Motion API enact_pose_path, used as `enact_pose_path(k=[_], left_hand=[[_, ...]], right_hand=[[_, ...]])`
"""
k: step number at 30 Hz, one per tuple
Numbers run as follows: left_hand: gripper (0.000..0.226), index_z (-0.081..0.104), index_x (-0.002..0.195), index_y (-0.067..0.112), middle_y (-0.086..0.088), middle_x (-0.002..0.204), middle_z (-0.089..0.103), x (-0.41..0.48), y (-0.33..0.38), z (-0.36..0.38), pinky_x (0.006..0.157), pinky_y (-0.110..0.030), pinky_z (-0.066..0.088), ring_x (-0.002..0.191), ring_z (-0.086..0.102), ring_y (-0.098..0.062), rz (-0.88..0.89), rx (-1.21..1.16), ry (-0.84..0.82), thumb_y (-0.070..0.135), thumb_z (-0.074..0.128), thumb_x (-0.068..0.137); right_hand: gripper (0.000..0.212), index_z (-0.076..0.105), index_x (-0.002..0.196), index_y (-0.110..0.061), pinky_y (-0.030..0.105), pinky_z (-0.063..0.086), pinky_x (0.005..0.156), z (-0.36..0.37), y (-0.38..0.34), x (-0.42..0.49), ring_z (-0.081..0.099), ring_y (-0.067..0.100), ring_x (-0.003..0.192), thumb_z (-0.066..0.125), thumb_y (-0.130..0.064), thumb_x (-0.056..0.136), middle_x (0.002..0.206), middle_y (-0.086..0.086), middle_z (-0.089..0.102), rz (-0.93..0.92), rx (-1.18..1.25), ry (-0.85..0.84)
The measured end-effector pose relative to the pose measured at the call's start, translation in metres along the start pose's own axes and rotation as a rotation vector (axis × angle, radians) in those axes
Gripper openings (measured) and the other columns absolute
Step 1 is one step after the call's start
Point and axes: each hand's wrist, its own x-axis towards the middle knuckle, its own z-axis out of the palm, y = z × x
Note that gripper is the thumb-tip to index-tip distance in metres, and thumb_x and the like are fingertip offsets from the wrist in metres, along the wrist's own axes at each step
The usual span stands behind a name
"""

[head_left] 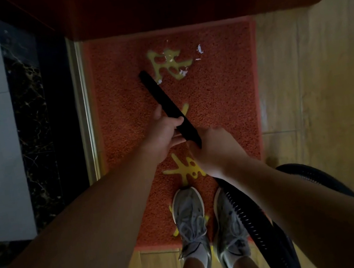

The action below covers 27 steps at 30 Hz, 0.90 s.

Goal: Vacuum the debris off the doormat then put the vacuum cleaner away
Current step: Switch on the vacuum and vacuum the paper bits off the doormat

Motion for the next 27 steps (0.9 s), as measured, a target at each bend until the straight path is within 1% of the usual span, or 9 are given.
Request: enact_pose_path(k=[3,7,9,11,14,16,19,23,27], left_hand=[[0.071,0.035,0.155,0.035,-0.005,0.126,0.067,-0.003,-0.003,0.003,0.064,-0.034,0.061,0.103,0.072,-0.025,-0.015,0.007,0.006,0.0,0.058,0.098],[0.072,0.035,0.155,0.034,-0.002,0.121,0.068,-0.005,-0.009,0.009,0.071,-0.04,0.061,0.097,0.072,-0.022,-0.042,-0.005,0.011,-0.002,0.058,0.097],[0.071,0.038,0.153,0.035,-0.003,0.126,0.067,-0.008,-0.013,0.012,0.073,-0.04,0.061,0.096,0.073,-0.021,-0.053,-0.005,0.006,-0.003,0.058,0.097],[0.07,0.041,0.152,0.037,-0.005,0.132,0.066,-0.009,-0.016,0.014,0.071,-0.039,0.061,0.097,0.074,-0.021,-0.053,0.004,-0.007,-0.002,0.058,0.096],[0.073,0.037,0.154,0.036,-0.006,0.132,0.065,-0.012,-0.018,0.016,0.07,-0.039,0.061,0.101,0.073,-0.024,-0.061,-0.01,-0.012,-0.002,0.058,0.096],[0.071,0.038,0.154,0.036,-0.005,0.131,0.065,-0.013,-0.019,0.017,0.069,-0.038,0.062,0.102,0.073,-0.024,-0.057,0.0,-0.015,-0.002,0.058,0.097],[0.07,0.038,0.154,0.035,-0.006,0.134,0.065,-0.014,-0.022,0.021,0.072,-0.039,0.063,0.103,0.073,-0.026,-0.05,0.015,-0.023,-0.001,0.058,0.097],[0.067,0.042,0.152,0.038,-0.004,0.13,0.067,-0.015,-0.025,0.03,0.068,-0.036,0.061,0.102,0.074,-0.025,-0.032,0.038,-0.043,0.002,0.058,0.097],[0.07,0.041,0.153,0.038,-0.004,0.131,0.066,-0.012,-0.024,0.039,0.069,-0.036,0.062,0.104,0.073,-0.026,-0.037,0.012,-0.039,0.0,0.059,0.097]], right_hand=[[0.018,0.056,0.1,-0.022,0.022,0.029,0.043,-0.001,0.002,-0.005,0.054,0.011,0.052,0.047,-0.037,0.101,0.066,-0.005,0.057,0.001,-0.004,-0.012],[0.028,0.062,0.109,-0.017,0.023,0.032,0.043,0.001,0.008,-0.012,0.057,0.014,0.054,0.044,-0.038,0.103,0.071,-0.001,0.06,0.023,-0.005,-0.005],[0.029,0.062,0.112,-0.017,0.023,0.033,0.043,0.002,0.012,-0.017,0.058,0.014,0.056,0.044,-0.038,0.103,0.072,-0.001,0.061,0.036,-0.001,-0.006],[0.029,0.062,0.114,-0.019,0.022,0.033,0.043,0.003,0.014,-0.02,0.058,0.013,0.055,0.044,-0.039,0.103,0.071,-0.002,0.061,0.04,0.013,-0.005],[0.028,0.062,0.116,-0.021,0.022,0.031,0.043,0.003,0.017,-0.024,0.057,0.013,0.054,0.044,-0.038,0.103,0.07,-0.002,0.062,0.032,0.015,-0.002],[0.028,0.063,0.114,-0.02,0.021,0.029,0.042,0.001,0.019,-0.026,0.055,0.012,0.053,0.044,-0.038,0.103,0.07,-0.002,0.06,0.036,0.011,0.006],[0.027,0.063,0.111,-0.019,0.018,0.026,0.04,0.0,0.022,-0.029,0.053,0.009,0.051,0.043,-0.037,0.104,0.068,-0.004,0.057,0.047,0.02,0.013],[0.026,0.064,0.108,-0.019,0.021,0.032,0.041,-0.005,0.029,-0.033,0.058,0.012,0.051,0.045,-0.037,0.103,0.069,-0.002,0.061,0.061,0.033,0.016],[0.025,0.062,0.103,-0.018,0.021,0.028,0.04,-0.012,0.035,-0.033,0.054,0.01,0.051,0.045,-0.037,0.103,0.067,-0.004,0.057,0.078,0.015,0.025]])
